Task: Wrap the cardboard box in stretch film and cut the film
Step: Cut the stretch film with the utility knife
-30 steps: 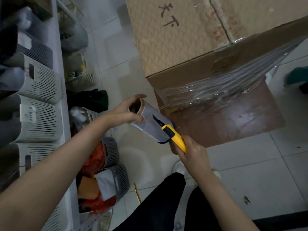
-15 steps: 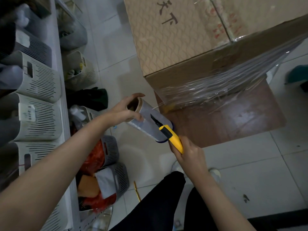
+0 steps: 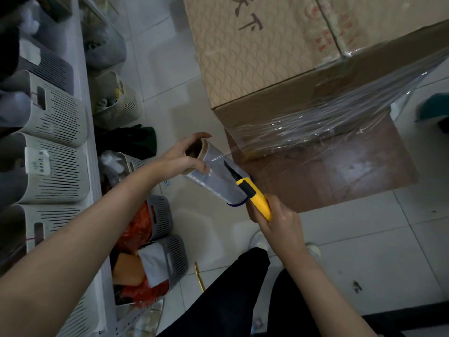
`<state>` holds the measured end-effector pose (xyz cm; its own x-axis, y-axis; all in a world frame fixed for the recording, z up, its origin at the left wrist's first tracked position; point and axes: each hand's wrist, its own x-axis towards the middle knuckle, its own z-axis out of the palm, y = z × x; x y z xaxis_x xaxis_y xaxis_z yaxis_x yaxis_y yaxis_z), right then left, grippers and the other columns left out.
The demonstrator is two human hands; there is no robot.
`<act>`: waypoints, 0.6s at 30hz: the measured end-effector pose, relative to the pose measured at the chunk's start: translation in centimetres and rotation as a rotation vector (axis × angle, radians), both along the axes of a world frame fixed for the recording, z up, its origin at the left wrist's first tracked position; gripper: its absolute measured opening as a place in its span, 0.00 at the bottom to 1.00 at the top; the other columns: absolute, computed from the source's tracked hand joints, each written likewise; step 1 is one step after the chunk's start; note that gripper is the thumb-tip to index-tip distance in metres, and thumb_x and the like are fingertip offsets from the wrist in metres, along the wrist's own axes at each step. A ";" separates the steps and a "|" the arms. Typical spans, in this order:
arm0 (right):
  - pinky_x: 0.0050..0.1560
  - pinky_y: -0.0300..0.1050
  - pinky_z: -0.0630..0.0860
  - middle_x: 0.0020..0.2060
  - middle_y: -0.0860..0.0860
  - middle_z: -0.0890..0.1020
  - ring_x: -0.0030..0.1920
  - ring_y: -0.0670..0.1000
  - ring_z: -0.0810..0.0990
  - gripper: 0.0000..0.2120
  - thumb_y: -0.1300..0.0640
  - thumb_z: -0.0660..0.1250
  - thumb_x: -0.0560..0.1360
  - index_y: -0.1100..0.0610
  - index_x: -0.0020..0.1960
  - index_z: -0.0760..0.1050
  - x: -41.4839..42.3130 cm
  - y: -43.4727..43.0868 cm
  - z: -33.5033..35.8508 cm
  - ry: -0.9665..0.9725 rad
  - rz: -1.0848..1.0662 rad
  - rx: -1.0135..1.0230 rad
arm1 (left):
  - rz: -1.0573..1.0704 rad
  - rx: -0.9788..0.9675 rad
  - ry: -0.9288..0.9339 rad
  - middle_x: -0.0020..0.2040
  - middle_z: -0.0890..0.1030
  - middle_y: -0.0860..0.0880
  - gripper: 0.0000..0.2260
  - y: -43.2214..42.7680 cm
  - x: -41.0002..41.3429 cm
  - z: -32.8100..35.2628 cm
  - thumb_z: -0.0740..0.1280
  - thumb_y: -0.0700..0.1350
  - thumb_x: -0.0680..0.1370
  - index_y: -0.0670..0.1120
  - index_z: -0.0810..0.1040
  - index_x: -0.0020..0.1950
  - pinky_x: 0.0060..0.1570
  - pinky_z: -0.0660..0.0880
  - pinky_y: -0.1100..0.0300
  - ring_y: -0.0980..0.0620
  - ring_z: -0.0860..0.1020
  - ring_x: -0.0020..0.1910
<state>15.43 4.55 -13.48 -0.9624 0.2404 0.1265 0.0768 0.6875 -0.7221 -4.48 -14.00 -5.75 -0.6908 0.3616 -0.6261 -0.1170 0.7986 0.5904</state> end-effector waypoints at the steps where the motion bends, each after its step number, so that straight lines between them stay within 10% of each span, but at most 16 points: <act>1: 0.25 0.36 0.60 0.27 0.52 0.76 0.23 0.53 0.74 0.12 0.52 0.69 0.71 0.61 0.45 0.76 -0.2 -0.2 -0.1 -0.010 0.011 -0.002 | 0.004 0.001 -0.001 0.62 0.68 0.51 0.35 0.0 0.0 0.0 0.72 0.50 0.61 0.59 0.66 0.68 0.50 0.68 0.59 0.50 0.68 0.59; 18: 0.26 0.35 0.61 0.28 0.52 0.76 0.24 0.50 0.74 0.14 0.50 0.63 0.73 0.61 0.46 0.77 0.1 -1.6 -0.4 0.000 0.010 -0.042 | 0.024 0.017 -0.017 0.56 0.68 0.52 0.35 0.2 0.3 0.5 0.71 0.49 0.62 0.58 0.66 0.69 0.45 0.68 0.60 0.50 0.69 0.55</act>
